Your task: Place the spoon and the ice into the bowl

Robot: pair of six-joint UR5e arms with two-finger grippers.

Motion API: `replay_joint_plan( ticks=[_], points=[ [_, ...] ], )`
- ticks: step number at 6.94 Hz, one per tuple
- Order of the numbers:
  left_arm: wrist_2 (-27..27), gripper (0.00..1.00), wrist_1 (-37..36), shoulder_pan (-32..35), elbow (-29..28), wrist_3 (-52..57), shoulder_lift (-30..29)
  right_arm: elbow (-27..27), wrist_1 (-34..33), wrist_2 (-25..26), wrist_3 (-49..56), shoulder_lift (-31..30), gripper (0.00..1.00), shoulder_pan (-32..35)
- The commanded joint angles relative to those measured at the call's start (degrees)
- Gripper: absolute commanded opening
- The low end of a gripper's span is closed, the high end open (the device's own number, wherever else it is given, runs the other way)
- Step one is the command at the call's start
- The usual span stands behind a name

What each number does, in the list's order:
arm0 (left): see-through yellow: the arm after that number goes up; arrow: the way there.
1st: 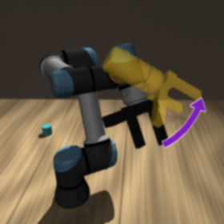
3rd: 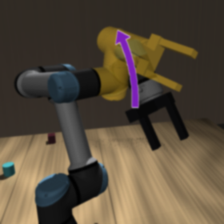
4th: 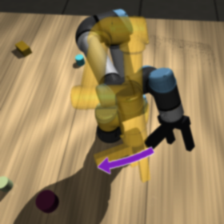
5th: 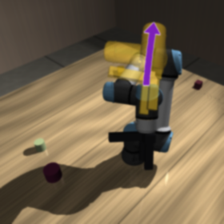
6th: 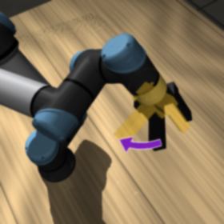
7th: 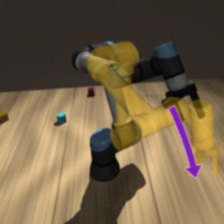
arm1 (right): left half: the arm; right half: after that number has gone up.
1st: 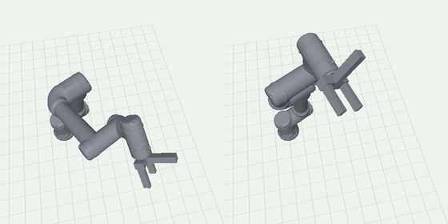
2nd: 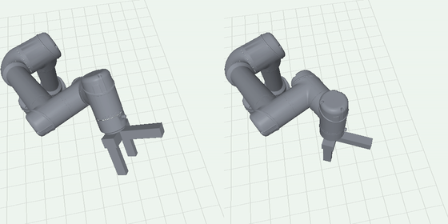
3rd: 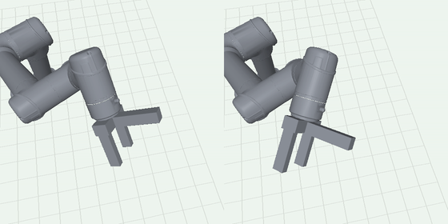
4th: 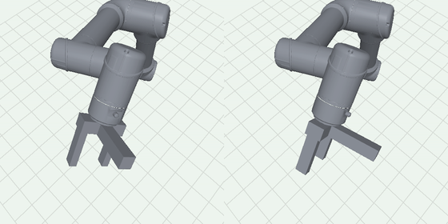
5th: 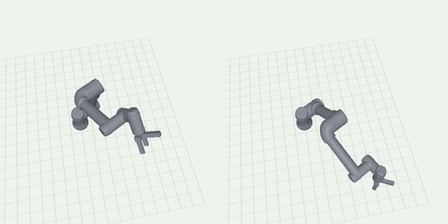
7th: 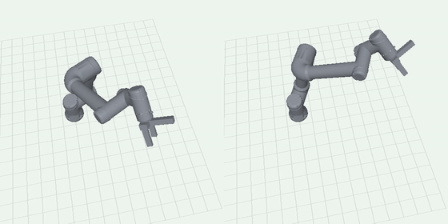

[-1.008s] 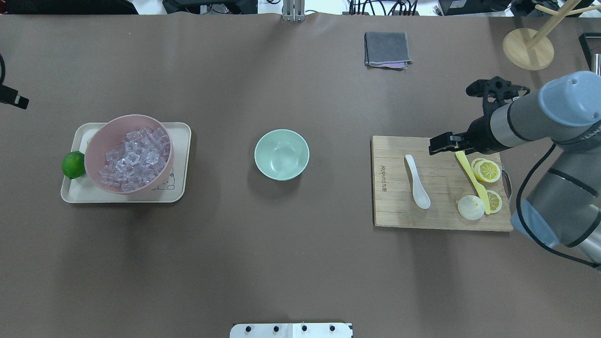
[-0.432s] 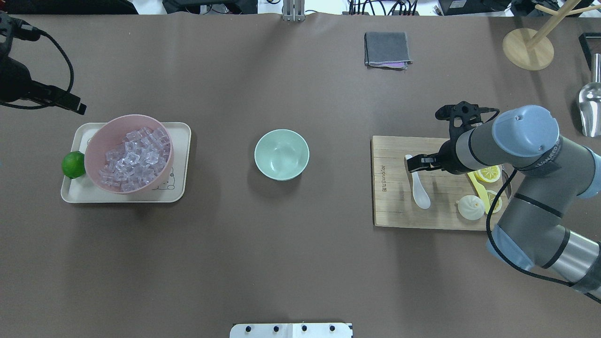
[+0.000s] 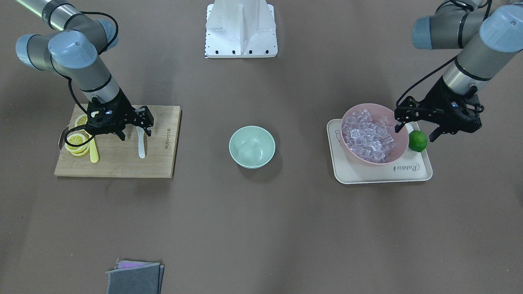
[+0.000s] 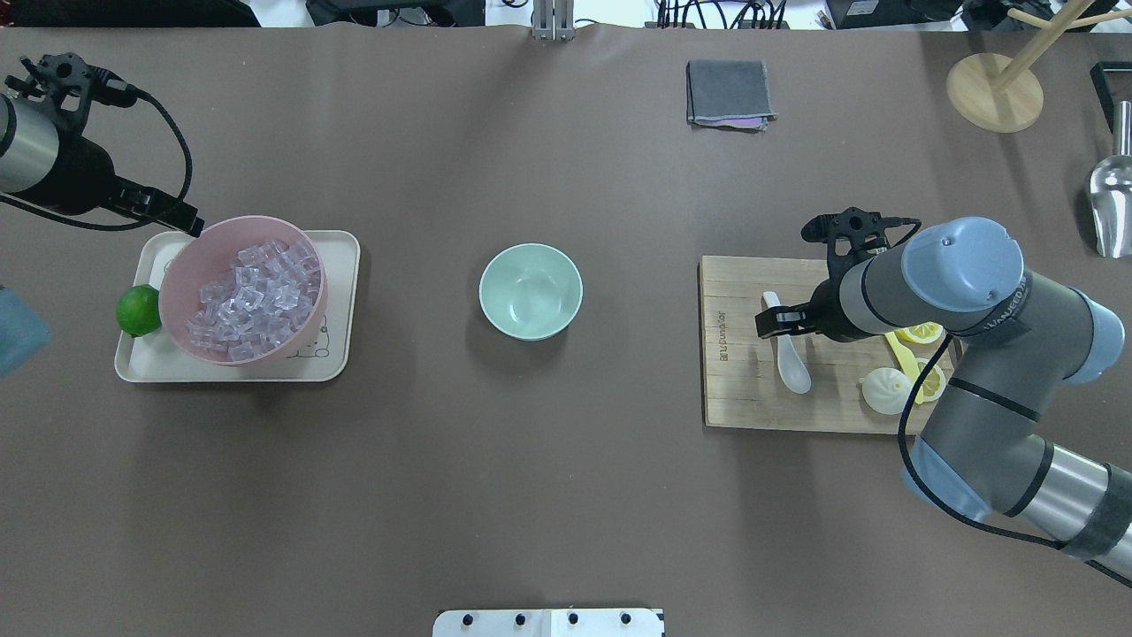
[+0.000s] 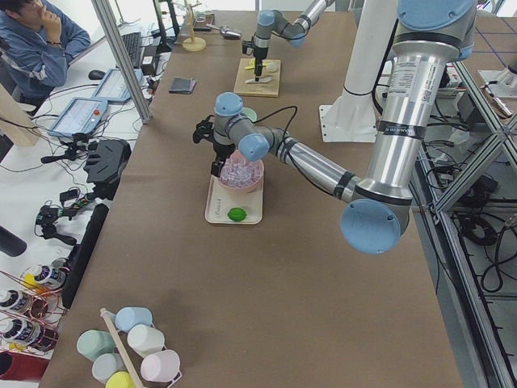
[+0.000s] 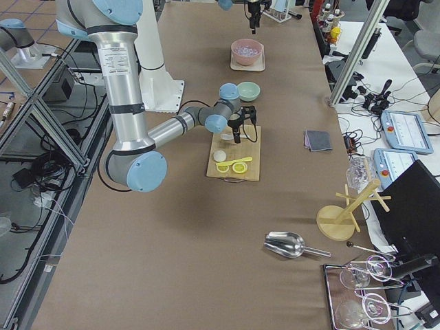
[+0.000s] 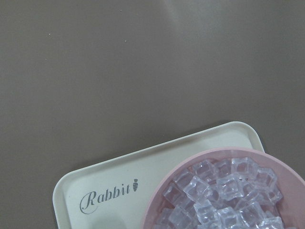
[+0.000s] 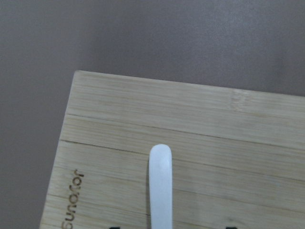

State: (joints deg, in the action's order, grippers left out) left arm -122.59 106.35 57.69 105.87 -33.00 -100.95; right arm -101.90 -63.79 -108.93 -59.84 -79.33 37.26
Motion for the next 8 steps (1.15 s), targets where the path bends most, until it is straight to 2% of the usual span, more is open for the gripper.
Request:
replay_joint_plan(
  ticks=[1, 3, 6, 8],
  points=[
    [0.33, 0.97, 0.0, -0.48, 0.12, -0.04, 0.05, 0.99, -0.02, 0.03, 0.08, 0.92, 0.62, -0.52],
    [0.33, 0.97, 0.0, -0.48, 0.3, -0.13, 0.41, 1.0, -0.02, 0.03, 0.08, 1.02, 0.52, -1.05],
    [0.33, 0.97, 0.0, -0.48, 0.39, -1.44, 0.23, 1.09, 0.07, -0.15, 0.95, 0.84, 0.02, -0.96],
    [0.42, 0.97, 0.0, -1.26, 0.47, -4.15, -0.03, 0.91, -0.45, -0.5, 0.09, 2.67, 0.0, -1.05]
  ],
)
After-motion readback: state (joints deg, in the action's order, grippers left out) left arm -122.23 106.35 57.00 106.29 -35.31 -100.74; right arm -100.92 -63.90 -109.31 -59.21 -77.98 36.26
